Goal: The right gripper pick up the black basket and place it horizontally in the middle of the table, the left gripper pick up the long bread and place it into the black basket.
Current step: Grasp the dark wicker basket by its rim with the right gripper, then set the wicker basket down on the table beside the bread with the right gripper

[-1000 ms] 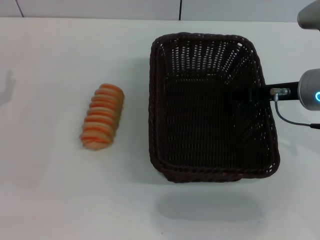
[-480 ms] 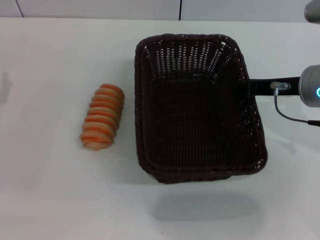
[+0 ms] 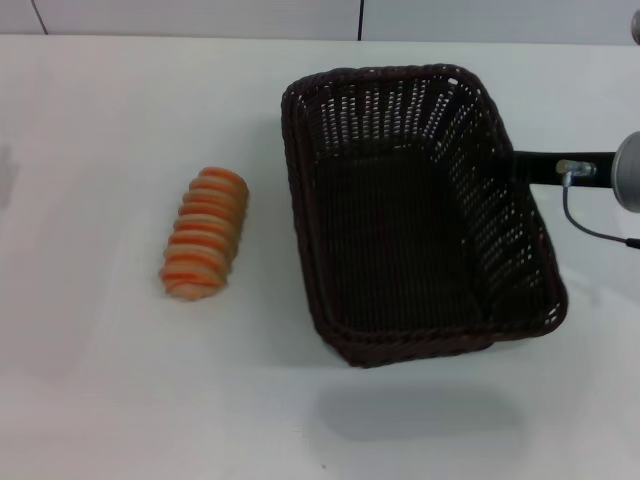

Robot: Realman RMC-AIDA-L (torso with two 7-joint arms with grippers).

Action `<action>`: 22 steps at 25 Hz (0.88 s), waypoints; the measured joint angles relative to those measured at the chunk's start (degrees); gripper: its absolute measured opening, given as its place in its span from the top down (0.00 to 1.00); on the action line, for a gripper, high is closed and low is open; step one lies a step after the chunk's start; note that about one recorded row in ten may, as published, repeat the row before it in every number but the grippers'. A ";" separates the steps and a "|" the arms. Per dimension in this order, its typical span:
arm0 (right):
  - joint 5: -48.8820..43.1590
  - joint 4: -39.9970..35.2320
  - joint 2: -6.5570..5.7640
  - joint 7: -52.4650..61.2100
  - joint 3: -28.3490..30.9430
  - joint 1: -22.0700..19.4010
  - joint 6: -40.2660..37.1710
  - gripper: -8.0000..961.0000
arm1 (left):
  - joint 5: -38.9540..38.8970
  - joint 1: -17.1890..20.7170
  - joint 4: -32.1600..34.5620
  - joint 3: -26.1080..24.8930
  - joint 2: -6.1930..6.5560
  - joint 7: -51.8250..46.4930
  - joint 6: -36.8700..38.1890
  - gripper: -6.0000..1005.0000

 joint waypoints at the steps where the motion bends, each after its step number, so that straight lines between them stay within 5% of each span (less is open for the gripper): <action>1: -0.01 0.08 0.00 -0.65 0.11 -0.28 -0.67 0.78 | 0.00 0.03 0.04 0.00 0.00 0.00 0.00 0.23; 22: 0.27 8.20 -0.21 -19.44 6.39 -0.70 -4.67 0.79 | -0.19 0.39 -0.09 -0.08 -0.15 -0.14 0.30 0.23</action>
